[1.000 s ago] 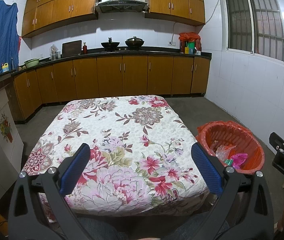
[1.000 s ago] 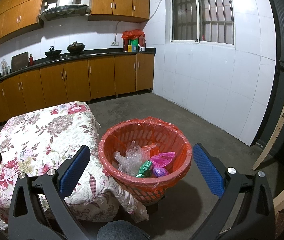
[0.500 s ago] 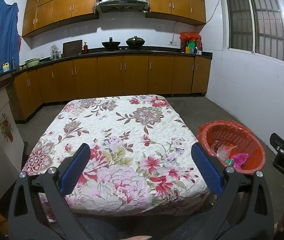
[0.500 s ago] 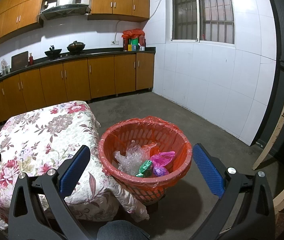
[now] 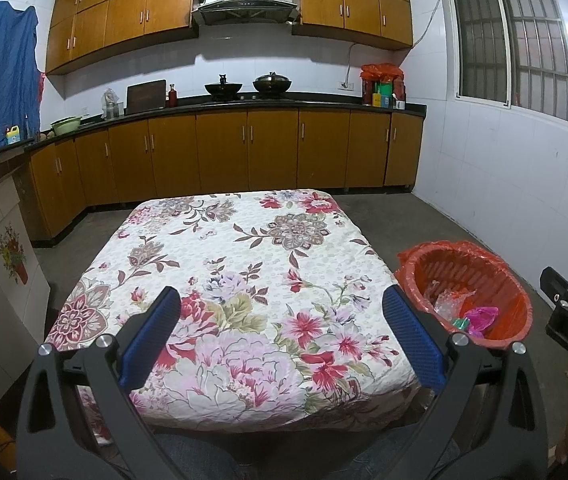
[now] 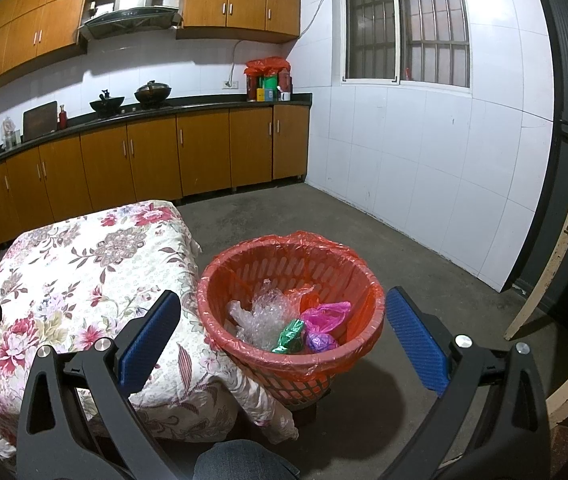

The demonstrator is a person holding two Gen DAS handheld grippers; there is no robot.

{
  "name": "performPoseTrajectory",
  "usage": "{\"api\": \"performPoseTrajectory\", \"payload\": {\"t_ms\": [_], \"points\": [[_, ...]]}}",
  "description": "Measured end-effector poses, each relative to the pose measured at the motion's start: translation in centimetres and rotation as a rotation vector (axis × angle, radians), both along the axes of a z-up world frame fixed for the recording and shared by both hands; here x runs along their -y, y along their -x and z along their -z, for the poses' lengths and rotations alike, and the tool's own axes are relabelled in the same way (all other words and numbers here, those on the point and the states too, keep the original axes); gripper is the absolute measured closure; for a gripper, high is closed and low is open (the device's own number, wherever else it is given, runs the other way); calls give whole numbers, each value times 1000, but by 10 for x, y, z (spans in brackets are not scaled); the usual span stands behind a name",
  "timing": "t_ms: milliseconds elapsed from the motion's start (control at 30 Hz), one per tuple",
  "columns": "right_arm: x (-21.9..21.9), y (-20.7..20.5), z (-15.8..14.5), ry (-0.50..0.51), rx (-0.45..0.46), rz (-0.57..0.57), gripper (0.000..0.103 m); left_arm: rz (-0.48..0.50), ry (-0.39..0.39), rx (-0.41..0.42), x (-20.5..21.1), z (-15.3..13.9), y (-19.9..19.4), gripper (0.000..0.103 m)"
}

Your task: Collect trash

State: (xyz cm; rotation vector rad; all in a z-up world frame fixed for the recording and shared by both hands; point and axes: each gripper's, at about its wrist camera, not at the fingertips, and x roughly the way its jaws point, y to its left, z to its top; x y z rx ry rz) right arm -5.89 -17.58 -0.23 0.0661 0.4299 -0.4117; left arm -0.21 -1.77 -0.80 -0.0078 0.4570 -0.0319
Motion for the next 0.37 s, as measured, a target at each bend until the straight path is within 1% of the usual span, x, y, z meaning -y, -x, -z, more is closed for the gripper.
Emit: {"api": "performPoseTrajectory", "payload": {"t_ms": [367], "points": [[1, -1, -1, 0, -1, 0, 2, 4, 7, -9, -3, 5, 5, 4]]}}
